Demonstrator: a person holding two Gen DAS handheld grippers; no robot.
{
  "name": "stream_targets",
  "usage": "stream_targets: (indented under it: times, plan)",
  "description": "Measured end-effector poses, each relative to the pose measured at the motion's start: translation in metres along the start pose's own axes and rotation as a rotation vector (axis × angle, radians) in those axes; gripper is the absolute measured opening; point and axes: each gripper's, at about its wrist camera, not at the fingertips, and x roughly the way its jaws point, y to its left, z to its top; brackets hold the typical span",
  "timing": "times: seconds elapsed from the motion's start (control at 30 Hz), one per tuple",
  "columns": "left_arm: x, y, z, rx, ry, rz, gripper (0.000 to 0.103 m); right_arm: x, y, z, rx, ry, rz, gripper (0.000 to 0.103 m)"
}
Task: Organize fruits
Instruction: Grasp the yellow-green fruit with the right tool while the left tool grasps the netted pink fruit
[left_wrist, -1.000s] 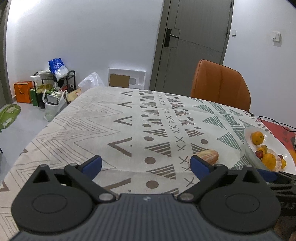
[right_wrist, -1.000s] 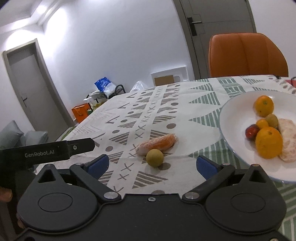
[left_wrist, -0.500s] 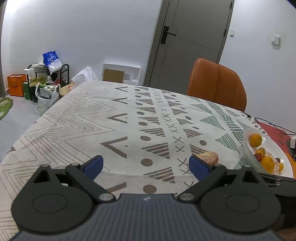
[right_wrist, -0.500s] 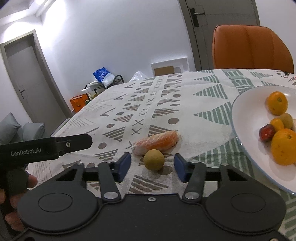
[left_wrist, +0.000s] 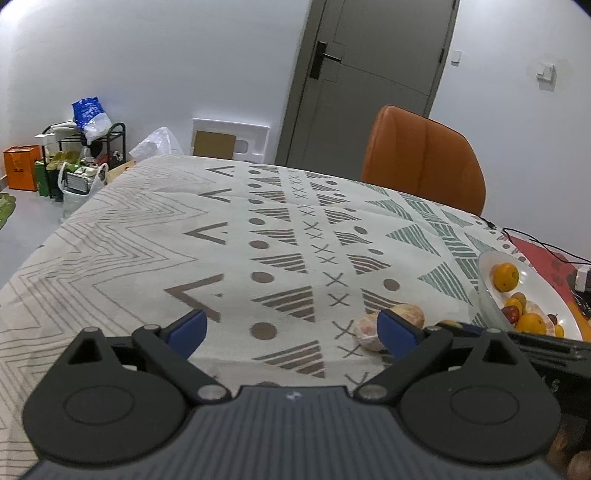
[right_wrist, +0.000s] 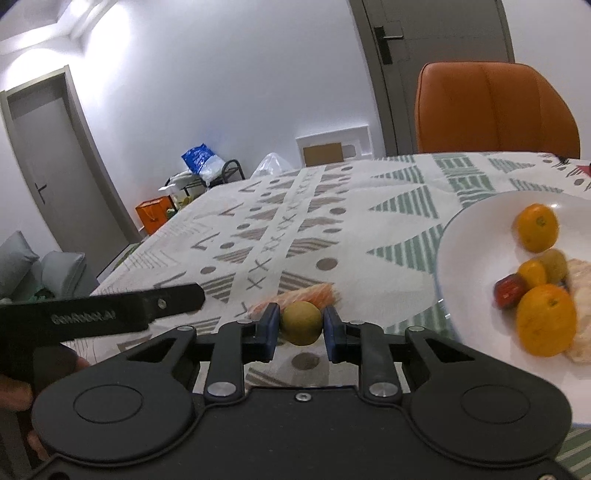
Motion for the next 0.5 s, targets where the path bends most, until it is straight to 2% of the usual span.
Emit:
stream_targets:
  times: [0.5]
  plan:
    - [0.012,-0.030,-0.004,0.051,0.026,-0.032,0.098,-0.025,-0.020,0.008,0.010,-0.041,-0.029,0.024]
